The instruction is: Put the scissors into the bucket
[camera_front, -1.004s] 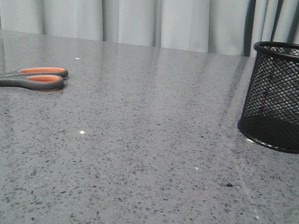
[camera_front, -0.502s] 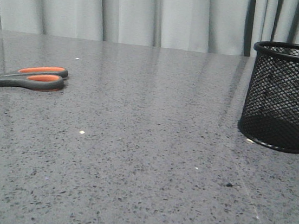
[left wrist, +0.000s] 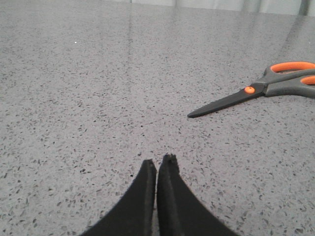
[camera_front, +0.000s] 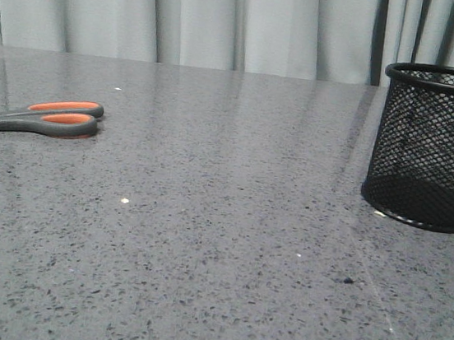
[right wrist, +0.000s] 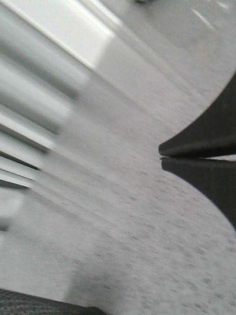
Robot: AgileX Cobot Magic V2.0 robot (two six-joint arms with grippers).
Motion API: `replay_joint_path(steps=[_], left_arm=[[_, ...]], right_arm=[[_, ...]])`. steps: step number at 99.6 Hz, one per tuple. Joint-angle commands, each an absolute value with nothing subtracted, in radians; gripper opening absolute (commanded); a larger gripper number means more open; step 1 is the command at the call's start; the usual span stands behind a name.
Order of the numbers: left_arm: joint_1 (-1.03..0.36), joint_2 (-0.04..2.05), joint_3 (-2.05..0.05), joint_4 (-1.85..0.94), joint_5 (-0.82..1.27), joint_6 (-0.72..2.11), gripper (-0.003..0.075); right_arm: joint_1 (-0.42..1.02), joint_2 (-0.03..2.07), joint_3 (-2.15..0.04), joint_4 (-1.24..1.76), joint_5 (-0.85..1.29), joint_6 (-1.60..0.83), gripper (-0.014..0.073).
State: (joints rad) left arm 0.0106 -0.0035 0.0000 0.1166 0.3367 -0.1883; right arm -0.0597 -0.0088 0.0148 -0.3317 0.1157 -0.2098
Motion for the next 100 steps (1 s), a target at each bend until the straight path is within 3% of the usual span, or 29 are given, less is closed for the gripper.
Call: replay_joint_path(steps=[1,26,38,52,64,100], left_arm=[[0.012,-0.029,0.040,0.116,0.286,-0.192,-0.0020],[0.012,-0.029,0.040,0.116,0.286,-0.192,-0.0020],[0.012,-0.029,0.040,0.145,0.233,-0.192,-0.0020],[0.012,-0.029,0.040,-0.272,0.024,-0.192,-0.0020],[0.012,-0.029,0.040,-0.525,-0.091,-0.192,-0.0020],[0.012,-0.029,0.036,-0.662,-0.117,-0.192,-0.0020]], right_arm=[[-0.063,-0.032,0.020,-0.383,-0.051,-0.217,-0.0045],[-0.063,-0.032,0.018,-0.314,-0.264,-0.150,-0.0045],[-0.063,-0.032,0.018,-0.151,-0.210,-0.021,-0.0045],[-0.063,-0.032,0.018,0.124,-0.084,-0.011,-0.0045],[-0.063,-0.032,0.018,0.234,-0.109,-0.011,-0.0045],[-0.063,-0.015,-0.027,0.328,-0.080,-0.009,-0.0045]])
